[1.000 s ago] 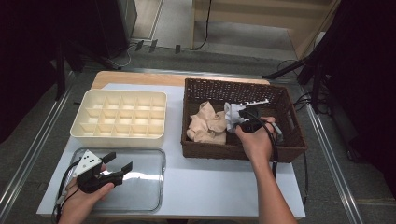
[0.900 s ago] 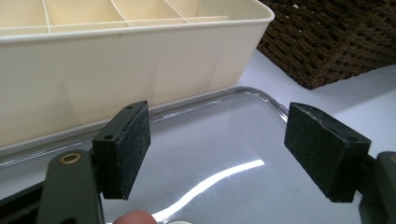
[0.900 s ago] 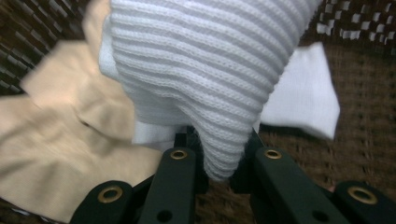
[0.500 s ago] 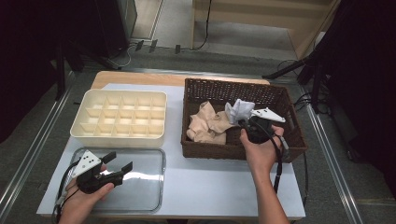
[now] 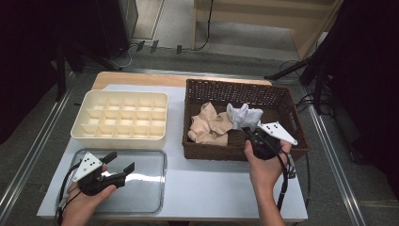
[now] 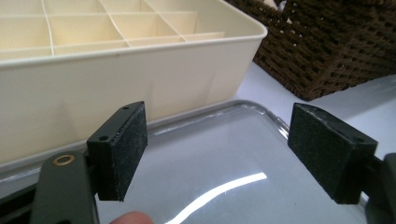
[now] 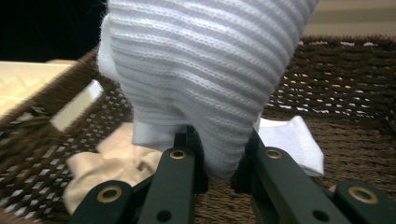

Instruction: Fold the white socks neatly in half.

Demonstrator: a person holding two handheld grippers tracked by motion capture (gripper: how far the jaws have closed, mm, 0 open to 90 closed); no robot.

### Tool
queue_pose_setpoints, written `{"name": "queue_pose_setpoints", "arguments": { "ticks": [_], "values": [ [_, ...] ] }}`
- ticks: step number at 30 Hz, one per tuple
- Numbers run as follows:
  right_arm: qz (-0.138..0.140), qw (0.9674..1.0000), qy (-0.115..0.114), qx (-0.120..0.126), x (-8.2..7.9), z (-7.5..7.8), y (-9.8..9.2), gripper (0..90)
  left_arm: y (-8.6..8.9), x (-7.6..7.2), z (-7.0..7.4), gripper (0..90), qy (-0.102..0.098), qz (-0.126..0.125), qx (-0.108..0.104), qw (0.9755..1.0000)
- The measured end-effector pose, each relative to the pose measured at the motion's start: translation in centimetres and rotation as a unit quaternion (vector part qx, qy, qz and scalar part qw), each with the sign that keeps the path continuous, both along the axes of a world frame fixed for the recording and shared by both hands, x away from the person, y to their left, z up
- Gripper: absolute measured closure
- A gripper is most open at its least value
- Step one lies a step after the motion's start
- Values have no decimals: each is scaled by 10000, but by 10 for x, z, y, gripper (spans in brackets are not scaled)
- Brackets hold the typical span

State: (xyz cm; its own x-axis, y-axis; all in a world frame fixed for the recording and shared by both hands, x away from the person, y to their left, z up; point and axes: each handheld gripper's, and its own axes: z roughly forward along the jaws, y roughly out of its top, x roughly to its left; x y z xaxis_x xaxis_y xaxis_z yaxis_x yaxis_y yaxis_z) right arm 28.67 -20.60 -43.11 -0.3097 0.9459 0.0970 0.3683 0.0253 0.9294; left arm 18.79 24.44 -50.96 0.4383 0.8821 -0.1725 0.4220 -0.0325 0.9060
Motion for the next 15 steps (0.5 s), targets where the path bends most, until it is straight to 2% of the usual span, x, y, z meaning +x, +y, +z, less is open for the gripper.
{"name": "queue_pose_setpoints", "arguments": {
  "ticks": [3,7,15],
  "values": [
    [66,9999,-112,28,-10,5,2,829,-1,-1,1,188,-128,3,-25,9999],
    [147,9998,-137,-24,-22,11,4,828,-1,-2,2,147,-218,49,-25,9997],
    [296,9993,-186,95,-50,14,6,828,1,-2,3,138,13,253,17,9997]
  ]
}}
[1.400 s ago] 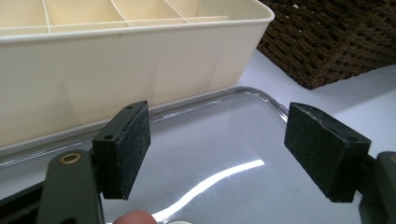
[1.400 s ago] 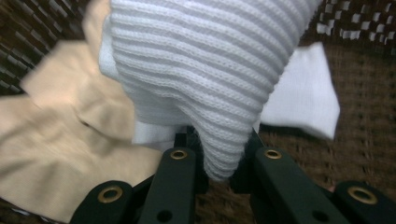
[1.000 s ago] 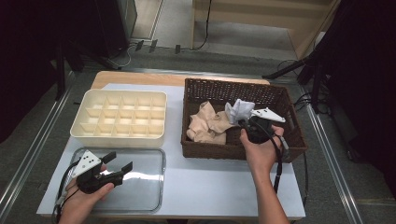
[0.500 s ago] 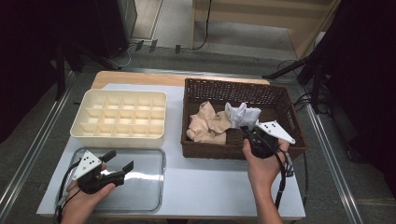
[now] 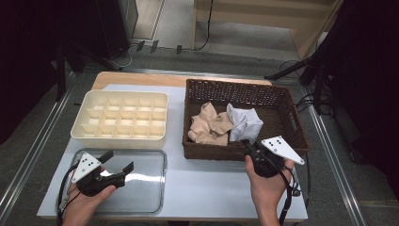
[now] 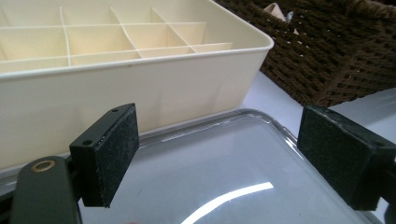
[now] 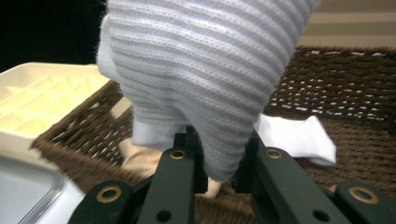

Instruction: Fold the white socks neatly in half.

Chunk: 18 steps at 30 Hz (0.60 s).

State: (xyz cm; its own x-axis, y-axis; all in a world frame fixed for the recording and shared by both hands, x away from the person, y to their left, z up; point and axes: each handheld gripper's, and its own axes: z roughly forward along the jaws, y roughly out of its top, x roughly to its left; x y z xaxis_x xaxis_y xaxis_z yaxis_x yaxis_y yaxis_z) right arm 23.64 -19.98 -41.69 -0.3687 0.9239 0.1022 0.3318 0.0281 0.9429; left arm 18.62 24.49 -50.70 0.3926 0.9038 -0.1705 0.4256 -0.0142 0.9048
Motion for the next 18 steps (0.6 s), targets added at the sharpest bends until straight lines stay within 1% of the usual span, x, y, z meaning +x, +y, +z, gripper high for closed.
{"name": "queue_pose_setpoints", "arguments": {
  "ticks": [6,11,18],
  "values": [
    [137,9999,10,-36,-20,-2,3,828,0,-1,1,122,73,7,96,9999],
    [206,9998,-1,60,-36,-6,3,828,0,-1,0,88,153,-7,123,9998],
    [270,9996,70,78,-55,-15,2,828,-2,-2,1,40,225,-28,110,9997]
  ]
}}
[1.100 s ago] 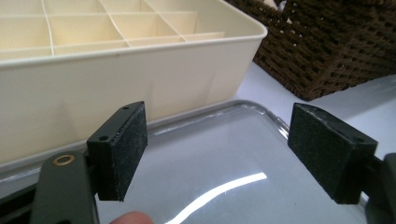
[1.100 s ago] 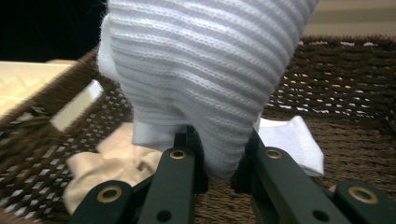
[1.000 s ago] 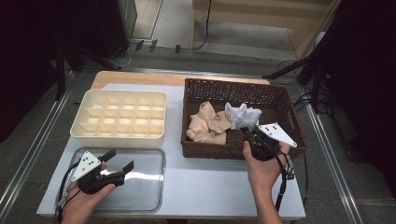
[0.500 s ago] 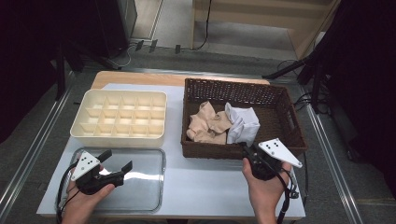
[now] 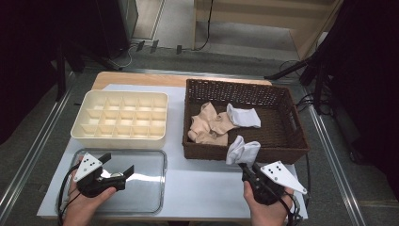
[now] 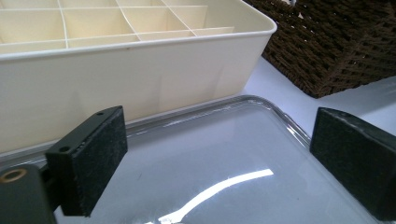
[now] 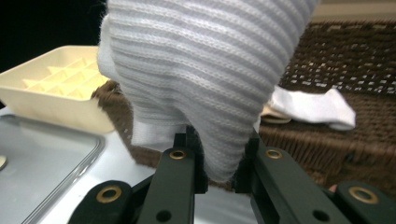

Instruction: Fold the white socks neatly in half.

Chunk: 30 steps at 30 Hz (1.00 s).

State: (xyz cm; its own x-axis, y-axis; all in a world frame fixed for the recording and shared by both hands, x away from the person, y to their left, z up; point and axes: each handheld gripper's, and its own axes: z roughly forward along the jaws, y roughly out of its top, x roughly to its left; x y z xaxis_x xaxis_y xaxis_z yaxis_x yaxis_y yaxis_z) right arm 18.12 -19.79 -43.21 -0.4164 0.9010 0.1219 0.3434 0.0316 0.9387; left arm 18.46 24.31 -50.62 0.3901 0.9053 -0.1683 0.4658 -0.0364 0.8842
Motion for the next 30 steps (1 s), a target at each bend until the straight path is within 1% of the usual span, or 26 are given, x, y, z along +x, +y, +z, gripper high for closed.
{"name": "queue_pose_setpoints", "arguments": {
  "ticks": [2,4,7,12,16,20,24,26,30],
  "values": [
    [38,10000,20,-16,-5,-4,1,828,0,0,0,33,8,9,-7,10000],
    [78,9999,90,16,-9,-9,2,828,0,0,0,28,17,6,2,10000],
    [105,9998,189,-6,-12,-19,4,827,0,-1,0,21,10,-14,-13,10000],
    [155,9989,441,-84,-17,-39,8,827,0,-2,1,16,14,-60,-29,10000],
    [221,9978,618,-131,-19,-53,12,827,0,-2,1,16,26,-53,-15,10000],
    [305,9959,825,-208,-19,-65,15,826,0,-2,1,16,17,-67,-3,10000],
    [419,9924,1099,-365,-19,-78,22,822,-1,-2,1,16,23,-65,-6,10000],
    [478,9909,1171,-467,-18,-83,25,813,-1,-3,1,15,25,-88,-10,10000],
    [493,9903,1197,-501,-18,-87,28,737,-1,-3,1,13,34,-100,-6,9999]
  ]
}}
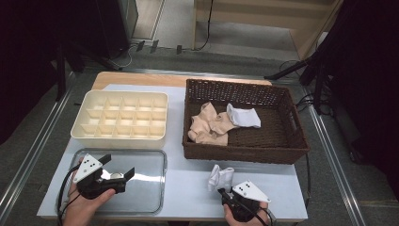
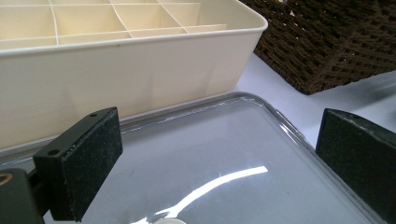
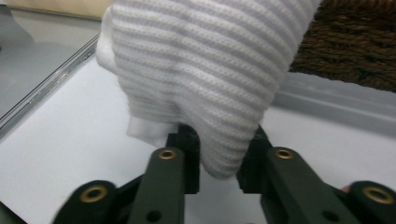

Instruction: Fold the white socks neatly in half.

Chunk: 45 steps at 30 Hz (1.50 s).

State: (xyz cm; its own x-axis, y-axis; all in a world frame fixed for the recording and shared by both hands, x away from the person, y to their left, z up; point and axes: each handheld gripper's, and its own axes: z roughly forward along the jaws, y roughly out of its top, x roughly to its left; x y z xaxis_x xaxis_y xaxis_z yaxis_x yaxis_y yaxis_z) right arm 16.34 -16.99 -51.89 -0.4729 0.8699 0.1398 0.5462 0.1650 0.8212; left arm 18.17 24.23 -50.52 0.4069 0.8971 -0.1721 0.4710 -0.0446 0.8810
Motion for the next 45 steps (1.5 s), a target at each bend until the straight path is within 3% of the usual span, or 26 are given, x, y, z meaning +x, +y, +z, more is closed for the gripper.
{"name": "queue_pose_setpoints", "arguments": {
  "ticks": [5,14,17,26,34,45],
  "values": [
    [-12,10000,-17,-43,-3,-1,2,620,1,0,0,13,15,12,-7,10000],
    [-123,9998,-147,67,-5,5,-7,518,1,0,0,13,14,24,-3,10000],
    [-248,9993,-281,-18,-8,9,-10,467,0,0,0,12,17,25,-12,10000],
    [-496,9970,-542,226,-6,30,-27,466,1,0,1,13,12,25,-3,10000],
    [-592,9953,-738,207,5,50,-35,470,1,0,1,12,-12,29,-3,10000],
    [-665,9943,-807,225,26,68,-38,476,1,0,1,13,-7,20,-12,10000]
  ]
}}
